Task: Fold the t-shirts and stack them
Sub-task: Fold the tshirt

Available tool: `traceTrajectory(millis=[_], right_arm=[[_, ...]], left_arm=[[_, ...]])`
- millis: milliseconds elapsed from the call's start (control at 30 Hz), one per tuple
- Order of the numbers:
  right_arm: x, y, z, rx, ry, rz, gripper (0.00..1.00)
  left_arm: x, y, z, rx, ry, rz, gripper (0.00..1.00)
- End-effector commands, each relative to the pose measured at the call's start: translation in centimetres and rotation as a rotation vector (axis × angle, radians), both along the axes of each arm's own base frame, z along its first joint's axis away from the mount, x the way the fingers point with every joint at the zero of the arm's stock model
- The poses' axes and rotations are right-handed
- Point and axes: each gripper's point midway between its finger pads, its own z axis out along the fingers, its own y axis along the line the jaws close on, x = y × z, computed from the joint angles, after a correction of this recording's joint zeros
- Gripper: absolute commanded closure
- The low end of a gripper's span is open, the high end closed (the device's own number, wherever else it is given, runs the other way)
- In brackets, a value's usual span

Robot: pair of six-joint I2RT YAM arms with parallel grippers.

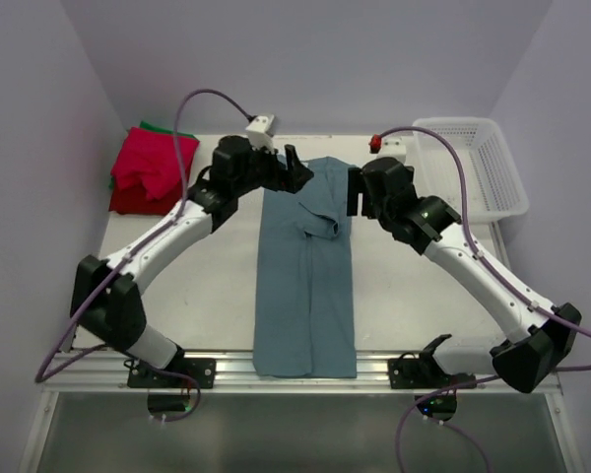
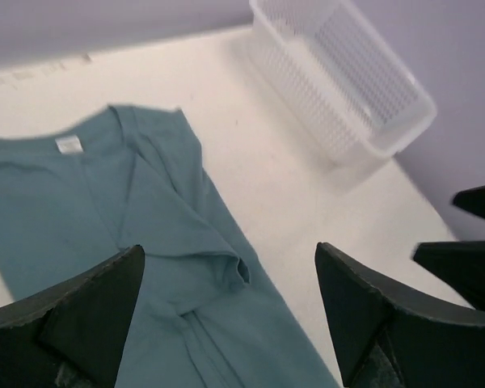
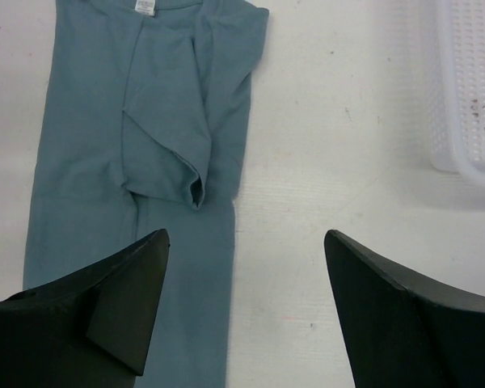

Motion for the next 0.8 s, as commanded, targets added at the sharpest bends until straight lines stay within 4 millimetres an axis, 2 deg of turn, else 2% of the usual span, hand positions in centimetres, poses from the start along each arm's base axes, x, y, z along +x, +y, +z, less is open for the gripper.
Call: traceTrajectory(millis=[0,33,67,100,167,200,233,267,300,367,400,433,500,533,633,667,733,767], right_arm=[[3.5,2.1,1.3,0.063,-0.023,0.104,0.2],[4.2,2.7,0.7,0.067,0.005,0.132,0.23],[5.2,3.7,-1.5,0.038,0.068,0.17,0.3],[6.2,5.1,-1.3,0.069,0.089,0.227,0.33],[7.1,6.5,-3.3,0.038,0.177,0.288,0.42],[8.8,8.3,-5.1,0.03,0.232,0.321,0.45],[8.6,9.2,-6.3,0.034,0.297,0.366,0.5],[9.8,10.5,-5.7,0.044,0.291,0.401,0.54],[10.6,11.2,-8.6,0.029,0.361,0.409,0.56],[11.1,12.3,-10.1,0.037,0.401,0.439,0.55],[11.7,12.8,-9.8,0.045,0.39,0.449,0.53],[11.9,13.1,-11.6,0.04,0.427,0.45,0.51],[12.5,13.9,-12.1,0.052,0.431,0.465,0.5],[12.7,14.0,-13.6,0.046,0.46,0.461,0.5],[13.5,14.6,-14.6,0.039,0.477,0.469,0.49],[13.7,14.7,-15.9,0.026,0.503,0.472,0.49],[14.0,15.1,-16.9,0.028,0.514,0.482,0.49],[14.2,15.3,-18.1,0.025,0.532,0.484,0.49]], left_arm=[[0.4,4.8,3.6,-0.085,-0.087,0.181,0.09],[0.2,5.8,3.5,-0.105,-0.067,0.207,0.08],[0.1,7.6,4.2,-0.119,-0.08,0.249,0.08],[-0.3,8.4,2.8,-0.104,-0.056,0.271,0.08],[-1.2,9.0,2.6,-0.105,-0.047,0.281,0.08],[-1.5,9.2,1.9,-0.1,-0.03,0.285,0.08],[-2.1,9.4,1.1,-0.097,-0.011,0.289,0.08],[-2.4,9.6,0.5,-0.092,0.001,0.293,0.08],[-2.9,9.8,-0.6,-0.084,0.024,0.296,0.08],[-3.5,10.1,-0.9,-0.086,0.027,0.302,0.07],[-3.9,10.3,-1.5,-0.081,0.037,0.304,0.07],[-4.2,10.5,-1.4,-0.084,0.034,0.307,0.07],[-4.6,10.8,-2.2,-0.077,0.049,0.318,0.07],[-4.8,10.9,-2.2,-0.079,0.047,0.319,0.07],[-5.3,11.2,-2.8,-0.078,0.058,0.324,0.07],[-5.4,11.2,-2.9,-0.077,0.063,0.325,0.07],[-5.6,11.1,-3.5,-0.079,0.076,0.32,0.07],[-5.7,11.0,-3.6,-0.084,0.082,0.315,0.07]])
